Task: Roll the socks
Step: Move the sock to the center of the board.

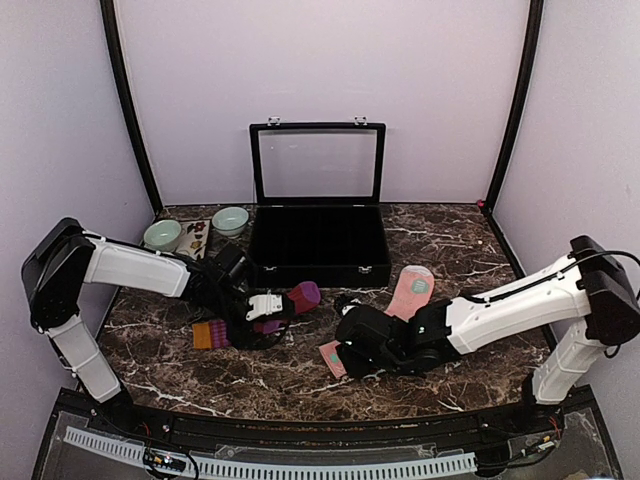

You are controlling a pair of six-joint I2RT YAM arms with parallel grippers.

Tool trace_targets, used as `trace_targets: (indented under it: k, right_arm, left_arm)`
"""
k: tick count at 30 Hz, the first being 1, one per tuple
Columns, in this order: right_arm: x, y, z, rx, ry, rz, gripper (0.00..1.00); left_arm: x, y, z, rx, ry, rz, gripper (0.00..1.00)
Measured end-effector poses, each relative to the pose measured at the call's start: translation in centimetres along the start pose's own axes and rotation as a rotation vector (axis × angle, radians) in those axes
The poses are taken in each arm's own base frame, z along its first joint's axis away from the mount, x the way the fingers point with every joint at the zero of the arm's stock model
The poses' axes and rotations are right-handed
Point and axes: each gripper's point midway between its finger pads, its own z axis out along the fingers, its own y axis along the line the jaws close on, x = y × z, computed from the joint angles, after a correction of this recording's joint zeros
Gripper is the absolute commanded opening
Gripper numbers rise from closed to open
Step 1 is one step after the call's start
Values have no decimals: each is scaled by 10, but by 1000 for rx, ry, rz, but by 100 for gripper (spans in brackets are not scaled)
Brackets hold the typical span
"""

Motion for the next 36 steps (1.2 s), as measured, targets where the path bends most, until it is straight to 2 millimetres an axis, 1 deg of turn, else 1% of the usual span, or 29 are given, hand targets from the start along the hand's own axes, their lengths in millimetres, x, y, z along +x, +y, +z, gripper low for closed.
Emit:
trace_targets:
  k: [2, 4, 7, 9, 13, 16, 22, 25, 27, 29, 31, 33, 36]
  right_arm:
    - [12, 7, 10, 4, 36, -24, 57]
    - [20, 11, 18, 3, 61, -39, 57]
    - [24, 15, 25, 5, 79, -47, 57]
    - [25, 15, 26, 5, 80, -48, 57]
    - [24, 18, 26, -7, 82, -45, 57]
    - [22, 23, 26, -19, 80, -47, 58]
    - [26, 36, 21, -49, 79, -66, 58]
    - [28, 41, 20, -68, 87, -60, 58]
    - [28, 42, 20, -83, 86, -41, 58]
    - [28, 37, 17, -93, 86, -12, 59]
    - [23, 25, 7, -104, 74, 41, 60]
    - [11, 8, -7, -111, 42, 111, 60]
    - [-16, -18, -27, -127, -29, 242, 59]
  left_arm:
    - [2, 1, -2, -8, 8, 1, 75]
    - [4, 0, -3, -7, 18, -1, 76]
    - [6, -3, -11, 17, 41, -14, 79]
    - [-1, -5, -21, 33, 32, -18, 80]
    - [-26, -6, -49, 48, -50, -10, 82]
    - [-34, -12, -62, 67, -84, -5, 81]
    - [-33, -26, -65, 137, -89, -13, 82]
    - [-38, -30, -66, 166, -99, -3, 82]
    - [-45, -31, -66, 182, -111, 12, 82]
    - [-54, -31, -65, 197, -124, 32, 82]
    - [-60, -33, -62, 214, -132, 54, 81]
    - [-64, -38, -57, 231, -128, 82, 81]
    - [-73, -47, -44, 263, -122, 131, 79]
